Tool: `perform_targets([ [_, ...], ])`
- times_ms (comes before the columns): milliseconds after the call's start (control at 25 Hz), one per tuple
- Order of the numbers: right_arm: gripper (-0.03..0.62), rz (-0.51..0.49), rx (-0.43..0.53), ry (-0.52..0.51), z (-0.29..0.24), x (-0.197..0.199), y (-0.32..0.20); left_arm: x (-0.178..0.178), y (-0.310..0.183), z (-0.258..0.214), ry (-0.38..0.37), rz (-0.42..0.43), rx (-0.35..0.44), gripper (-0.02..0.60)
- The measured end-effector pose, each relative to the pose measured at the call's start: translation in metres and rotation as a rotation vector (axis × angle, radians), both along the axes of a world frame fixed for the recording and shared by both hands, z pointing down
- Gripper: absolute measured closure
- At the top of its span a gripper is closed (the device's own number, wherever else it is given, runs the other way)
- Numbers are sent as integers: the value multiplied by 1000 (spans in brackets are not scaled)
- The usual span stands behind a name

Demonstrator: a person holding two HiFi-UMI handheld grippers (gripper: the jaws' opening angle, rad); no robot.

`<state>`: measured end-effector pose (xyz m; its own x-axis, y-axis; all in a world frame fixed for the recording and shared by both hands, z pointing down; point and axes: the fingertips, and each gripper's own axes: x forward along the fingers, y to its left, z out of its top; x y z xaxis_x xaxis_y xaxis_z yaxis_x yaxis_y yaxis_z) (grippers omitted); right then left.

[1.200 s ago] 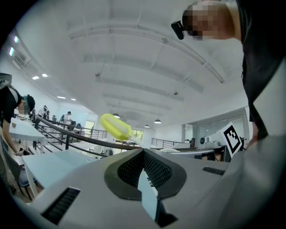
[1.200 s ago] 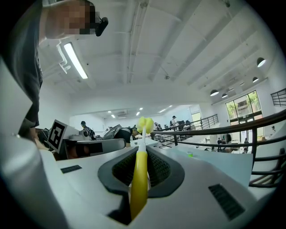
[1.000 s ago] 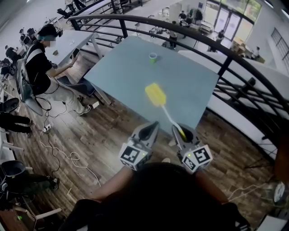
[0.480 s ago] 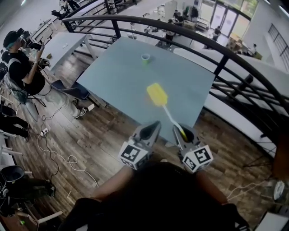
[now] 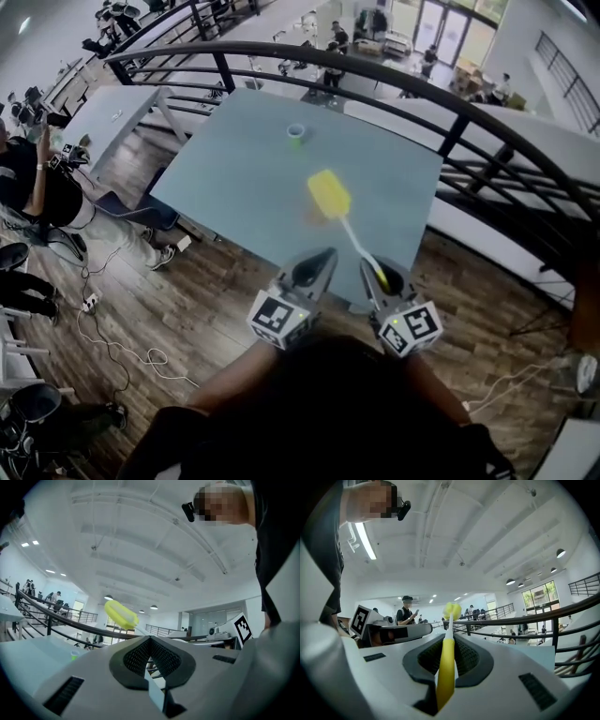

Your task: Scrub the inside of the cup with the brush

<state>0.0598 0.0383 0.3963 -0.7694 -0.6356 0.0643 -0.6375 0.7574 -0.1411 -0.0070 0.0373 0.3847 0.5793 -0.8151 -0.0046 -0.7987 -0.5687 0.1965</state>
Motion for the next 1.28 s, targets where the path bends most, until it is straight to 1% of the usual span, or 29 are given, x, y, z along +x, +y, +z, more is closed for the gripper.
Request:
perform_targets([
  [360,554,76,9,-2,-1,-67,-23,-64,-31,-5,-2,91,27,583],
  [520,553,100,7,0,3,-88,-31,-81,-40,-7,27,142,78,583],
  [800,554,148,1,10,5,-120,-32,-111,-41,-3,25,195,54,583],
  [1000,554,175,-27,17,11,-125,-41,-113,-52,4,45,235,31,583],
  [1200,554,185,-19,36,16,-114,-57,-98,-67,3,61,275,84,583],
  [1280,554,192,-32,28,17,-106,-66,-89,-76,4,61,279,75,583],
])
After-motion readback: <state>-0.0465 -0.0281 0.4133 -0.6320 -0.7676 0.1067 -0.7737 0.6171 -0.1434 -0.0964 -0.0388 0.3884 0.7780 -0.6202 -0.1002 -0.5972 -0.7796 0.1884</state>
